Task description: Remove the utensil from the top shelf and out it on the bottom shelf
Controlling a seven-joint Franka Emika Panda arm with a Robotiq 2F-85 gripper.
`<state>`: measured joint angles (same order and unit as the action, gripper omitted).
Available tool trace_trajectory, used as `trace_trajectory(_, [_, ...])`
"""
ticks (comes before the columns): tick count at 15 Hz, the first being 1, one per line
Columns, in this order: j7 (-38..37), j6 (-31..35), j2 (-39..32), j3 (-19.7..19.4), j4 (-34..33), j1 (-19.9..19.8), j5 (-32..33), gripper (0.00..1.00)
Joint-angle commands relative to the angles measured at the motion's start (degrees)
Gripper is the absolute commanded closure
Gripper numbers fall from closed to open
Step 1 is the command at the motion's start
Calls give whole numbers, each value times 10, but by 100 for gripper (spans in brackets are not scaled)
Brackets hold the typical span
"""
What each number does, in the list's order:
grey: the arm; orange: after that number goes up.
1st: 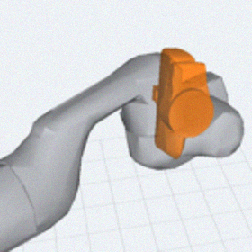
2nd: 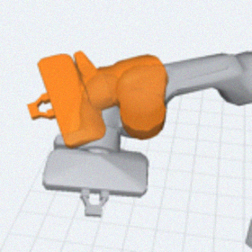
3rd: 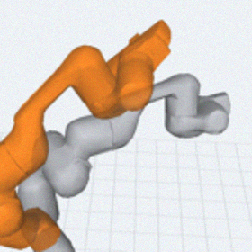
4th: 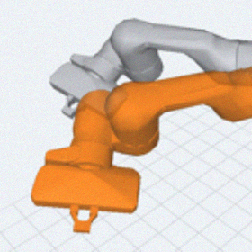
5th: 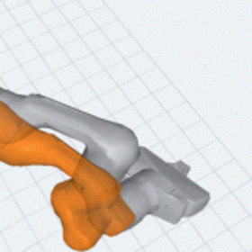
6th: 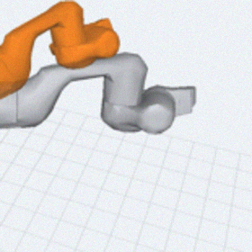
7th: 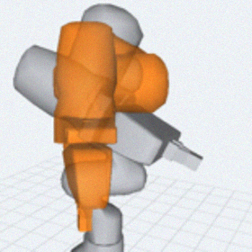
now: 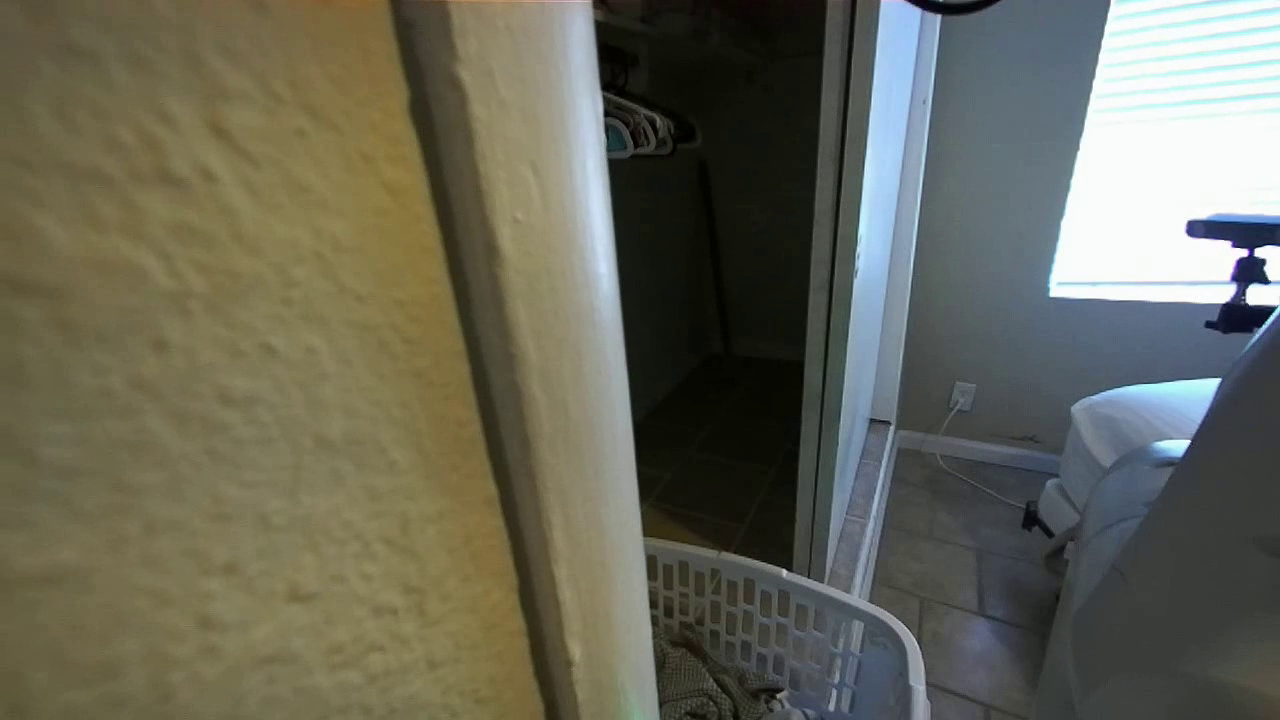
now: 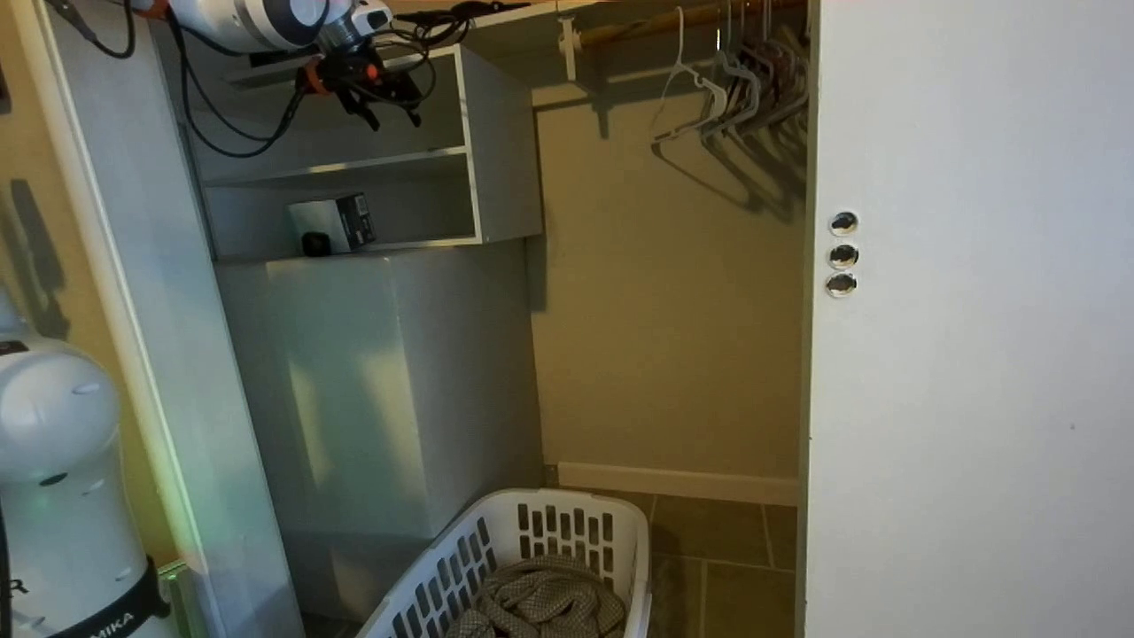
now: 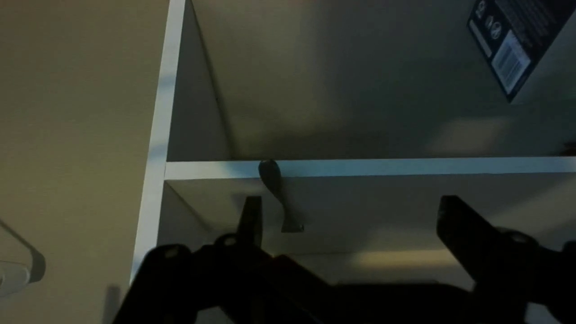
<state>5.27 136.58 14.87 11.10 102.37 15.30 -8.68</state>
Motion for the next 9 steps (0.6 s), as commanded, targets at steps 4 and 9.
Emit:
trace_trajectory(4, [21,-22,-75,3,-93,-3,-2,0])
trace_trajectory(9, [13,-26,-107,6,-124,-7,-1,0])
